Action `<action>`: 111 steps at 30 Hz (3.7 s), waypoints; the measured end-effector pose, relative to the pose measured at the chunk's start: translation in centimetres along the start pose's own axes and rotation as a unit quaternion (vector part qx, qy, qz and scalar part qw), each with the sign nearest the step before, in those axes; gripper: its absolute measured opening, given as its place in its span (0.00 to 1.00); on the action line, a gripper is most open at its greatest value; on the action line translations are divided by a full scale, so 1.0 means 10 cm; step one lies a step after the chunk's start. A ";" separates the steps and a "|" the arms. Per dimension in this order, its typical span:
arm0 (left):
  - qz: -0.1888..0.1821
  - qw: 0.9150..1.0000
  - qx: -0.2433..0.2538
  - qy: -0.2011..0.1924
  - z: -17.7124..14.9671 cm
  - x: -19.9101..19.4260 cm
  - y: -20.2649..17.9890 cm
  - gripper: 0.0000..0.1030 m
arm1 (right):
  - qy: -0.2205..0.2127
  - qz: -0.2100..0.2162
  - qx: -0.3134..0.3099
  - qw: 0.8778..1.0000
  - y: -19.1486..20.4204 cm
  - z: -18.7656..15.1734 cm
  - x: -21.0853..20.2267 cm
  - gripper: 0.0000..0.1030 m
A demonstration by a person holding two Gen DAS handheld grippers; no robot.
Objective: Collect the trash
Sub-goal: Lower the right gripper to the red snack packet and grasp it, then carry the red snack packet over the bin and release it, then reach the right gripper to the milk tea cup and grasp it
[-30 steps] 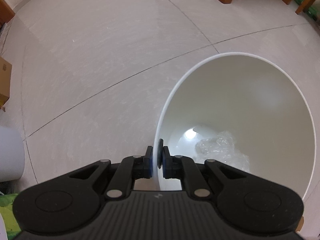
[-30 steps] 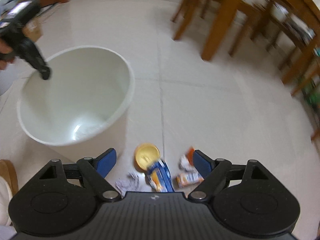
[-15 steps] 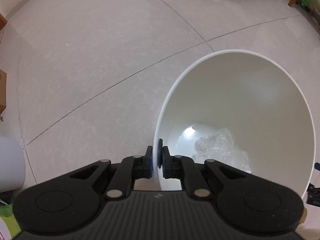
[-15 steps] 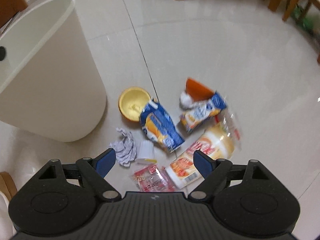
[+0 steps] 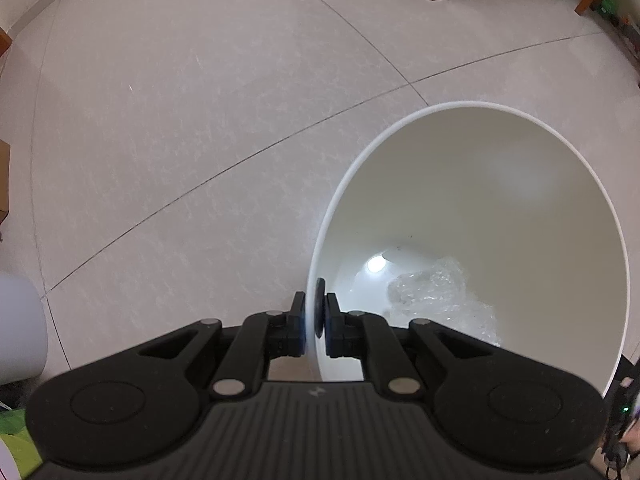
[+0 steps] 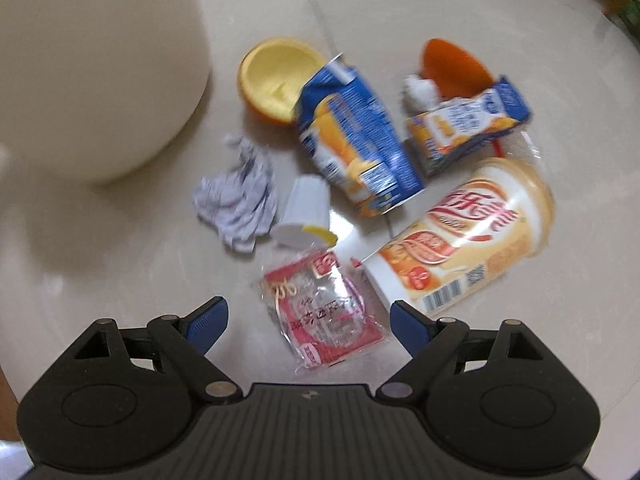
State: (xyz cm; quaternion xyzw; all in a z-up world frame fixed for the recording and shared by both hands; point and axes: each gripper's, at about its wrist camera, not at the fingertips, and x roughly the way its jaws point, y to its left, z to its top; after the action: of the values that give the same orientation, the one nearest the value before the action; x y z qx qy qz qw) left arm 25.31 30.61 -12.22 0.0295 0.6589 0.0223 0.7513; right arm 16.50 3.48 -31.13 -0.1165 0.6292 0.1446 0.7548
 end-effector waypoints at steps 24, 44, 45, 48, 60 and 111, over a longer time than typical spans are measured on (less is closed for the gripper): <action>-0.004 1.000 -0.003 -0.001 0.01 0.00 0.04 0.06 | 0.043 0.026 -0.062 0.997 0.11 -0.02 0.42 0.59; -0.003 1.000 0.002 0.006 0.03 0.01 0.04 0.06 | -0.020 0.015 -0.085 0.996 0.09 0.51 -1.53 0.57; -0.003 1.000 0.003 0.006 0.03 0.01 0.04 0.06 | -0.030 0.012 -0.088 0.996 0.10 0.55 -1.71 0.57; -0.002 1.000 0.002 0.006 0.03 0.02 0.05 0.06 | -0.063 0.016 -0.097 0.993 0.13 0.71 -2.12 0.57; 0.002 1.000 0.005 0.005 0.03 0.04 0.03 0.07 | -0.168 0.068 -0.169 0.969 0.86 1.34 -2.97 0.58; -0.004 1.000 0.000 0.009 0.06 0.04 0.09 0.06 | -0.054 -0.010 0.381 0.923 -1.32 0.21 -0.58 0.97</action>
State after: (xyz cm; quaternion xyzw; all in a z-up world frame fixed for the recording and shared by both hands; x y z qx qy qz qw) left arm 25.95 31.52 -12.44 0.0269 0.6658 0.0193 0.7454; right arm 22.30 -8.48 -25.15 0.1818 0.5939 -0.1073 0.7764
